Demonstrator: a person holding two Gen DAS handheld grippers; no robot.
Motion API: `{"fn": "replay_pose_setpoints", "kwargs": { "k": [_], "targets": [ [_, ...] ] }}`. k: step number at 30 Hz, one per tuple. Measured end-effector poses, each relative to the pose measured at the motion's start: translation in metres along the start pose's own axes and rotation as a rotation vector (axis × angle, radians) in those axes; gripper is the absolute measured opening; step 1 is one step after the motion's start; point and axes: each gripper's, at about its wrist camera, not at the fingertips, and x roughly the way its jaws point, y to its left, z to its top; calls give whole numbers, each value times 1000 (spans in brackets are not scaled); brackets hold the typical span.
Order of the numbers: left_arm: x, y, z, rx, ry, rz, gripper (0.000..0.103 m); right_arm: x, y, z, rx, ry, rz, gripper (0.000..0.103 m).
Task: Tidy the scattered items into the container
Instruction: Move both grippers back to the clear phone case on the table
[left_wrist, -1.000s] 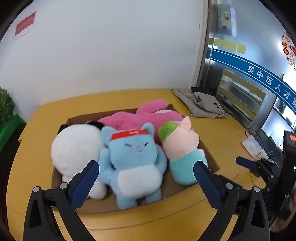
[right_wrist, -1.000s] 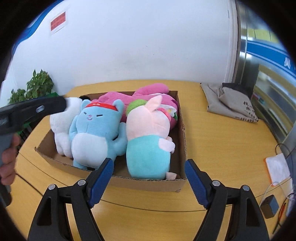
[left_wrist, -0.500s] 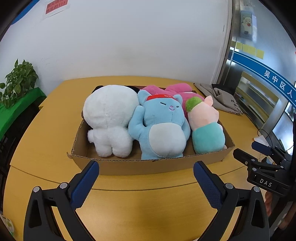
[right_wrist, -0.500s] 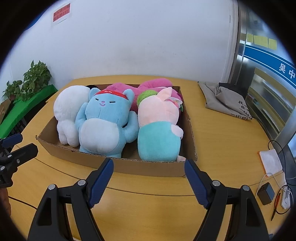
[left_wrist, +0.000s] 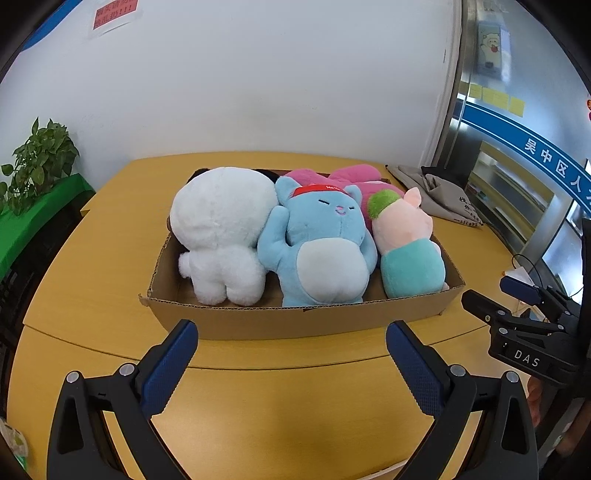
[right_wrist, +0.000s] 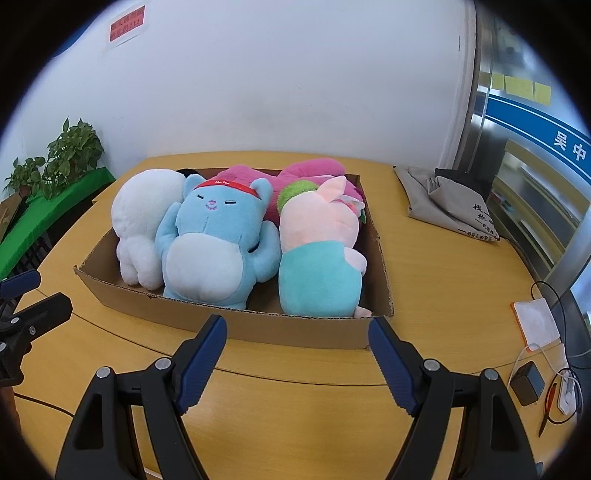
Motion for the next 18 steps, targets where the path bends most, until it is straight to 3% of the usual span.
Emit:
{"fn": "replay_pose_setpoints", "kwargs": {
  "k": [10,18],
  "targets": [
    [-6,-2,-6,3,11,-8,103,-7,-2,-3,0,-6,13,79],
    [-24,1,-31,8,45,-10,103,-24,-3,-13,0,-22,23,79]
  ]
}}
